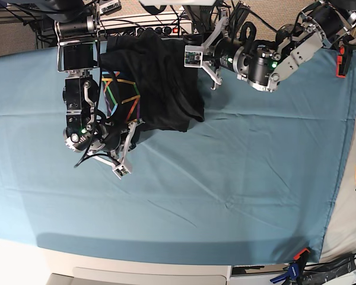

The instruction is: Fold the T-shirt properly

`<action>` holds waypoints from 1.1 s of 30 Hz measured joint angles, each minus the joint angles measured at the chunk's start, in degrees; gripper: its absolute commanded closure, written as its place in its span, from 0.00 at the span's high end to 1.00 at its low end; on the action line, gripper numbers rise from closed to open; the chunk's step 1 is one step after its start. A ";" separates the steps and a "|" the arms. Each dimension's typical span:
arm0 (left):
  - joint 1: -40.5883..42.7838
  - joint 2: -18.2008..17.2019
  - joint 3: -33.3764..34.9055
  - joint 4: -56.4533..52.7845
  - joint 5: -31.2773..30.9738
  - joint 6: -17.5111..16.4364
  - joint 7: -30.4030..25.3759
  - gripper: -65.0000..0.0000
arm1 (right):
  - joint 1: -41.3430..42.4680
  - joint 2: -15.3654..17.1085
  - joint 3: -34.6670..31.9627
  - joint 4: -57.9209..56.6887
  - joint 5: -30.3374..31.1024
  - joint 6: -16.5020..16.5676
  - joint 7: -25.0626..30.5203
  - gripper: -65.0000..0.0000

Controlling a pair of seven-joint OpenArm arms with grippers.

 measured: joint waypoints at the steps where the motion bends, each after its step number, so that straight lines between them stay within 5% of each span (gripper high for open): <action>1: -0.24 0.74 0.09 -1.07 1.79 0.02 -0.50 0.00 | 0.00 0.00 0.00 0.00 0.04 0.00 0.00 0.00; 13: -5.18 5.88 10.95 -5.33 6.05 0.02 -3.45 0.00 | 0.02 0.02 0.02 0.00 0.04 0.00 0.17 0.00; 25: -4.85 6.10 11.28 -7.67 18.56 0.00 -9.66 0.00 | 0.00 0.02 0.02 0.00 0.11 0.00 -1.36 0.00; 33: -5.57 6.25 11.19 -10.27 19.61 0.74 -12.61 0.00 | 0.35 0.04 0.04 0.02 3.76 0.07 -5.84 0.00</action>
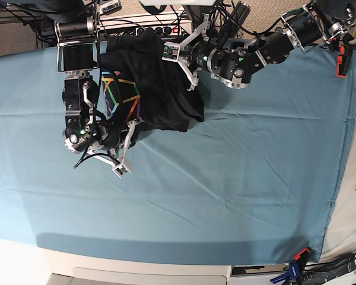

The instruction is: Fold the T-shirt properly

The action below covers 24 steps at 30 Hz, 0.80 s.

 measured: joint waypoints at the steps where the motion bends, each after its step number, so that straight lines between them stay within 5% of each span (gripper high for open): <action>1: -0.20 0.00 0.09 0.00 0.00 0.72 -0.04 0.00 | -0.02 0.00 -0.02 0.04 1.25 0.76 -0.92 0.00; 9: -4.79 0.00 0.13 -0.26 1.03 2.58 1.68 0.00 | 0.00 -0.02 -0.02 0.07 2.64 1.66 -2.45 0.00; 24: -9.55 -0.33 0.13 -0.52 12.11 13.35 1.86 0.00 | -0.85 0.17 0.22 0.66 6.88 1.64 -6.67 0.00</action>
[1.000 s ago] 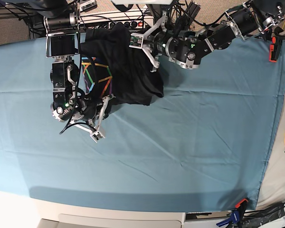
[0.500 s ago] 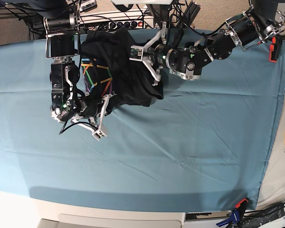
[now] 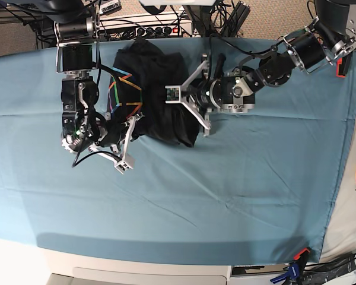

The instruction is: Fold the T-shirt properly

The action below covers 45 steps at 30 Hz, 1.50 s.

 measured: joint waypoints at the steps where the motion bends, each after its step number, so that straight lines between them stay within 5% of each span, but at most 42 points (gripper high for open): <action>1: -0.39 0.00 0.00 -0.02 0.63 0.20 0.07 0.00 | -0.42 -0.02 0.11 0.17 0.04 -0.02 0.31 0.00; 18: -4.81 -0.11 -6.69 -0.07 1.51 2.32 0.63 0.00 | -11.50 6.01 0.15 8.79 6.69 0.04 4.09 0.00; 26: -4.63 0.02 -13.70 -0.11 -7.41 2.29 5.84 0.00 | -13.46 8.81 0.42 11.82 5.16 0.28 3.04 0.00; 36: 0.83 -5.99 -15.80 -0.11 -19.82 0.15 13.55 0.00 | -14.75 8.81 10.64 11.54 3.80 -0.24 1.09 0.00; 45: 9.60 -7.63 -15.78 4.85 -21.84 -0.94 15.93 0.00 | -15.23 9.03 19.08 11.02 1.27 -1.31 -1.51 0.00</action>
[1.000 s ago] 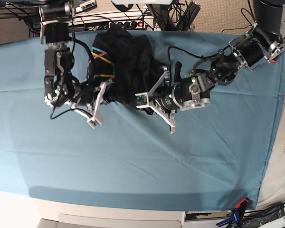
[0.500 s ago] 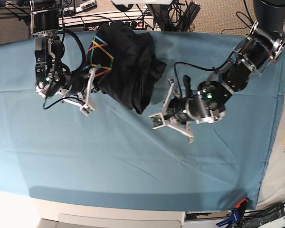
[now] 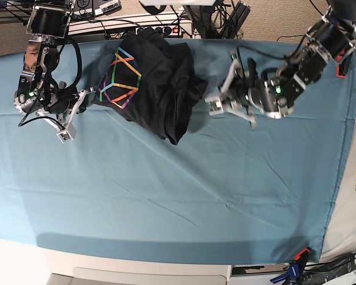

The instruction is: Fold the T-shirt properly

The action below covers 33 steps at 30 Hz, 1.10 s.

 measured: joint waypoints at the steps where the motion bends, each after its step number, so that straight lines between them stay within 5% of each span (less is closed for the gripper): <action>1: 0.83 0.02 0.00 1.25 -0.52 -0.02 0.28 0.00 | 0.02 0.00 -0.02 0.00 0.00 0.00 0.00 0.00; 11: 5.60 0.33 -0.07 4.20 0.28 -3.32 -4.13 0.00 | 0.07 -0.02 -0.02 -0.13 4.98 -0.20 0.52 0.00; 33: 7.32 3.52 -0.07 2.01 5.60 -3.23 -10.05 0.00 | 4.92 -0.22 -0.07 -0.11 7.98 0.11 3.50 0.00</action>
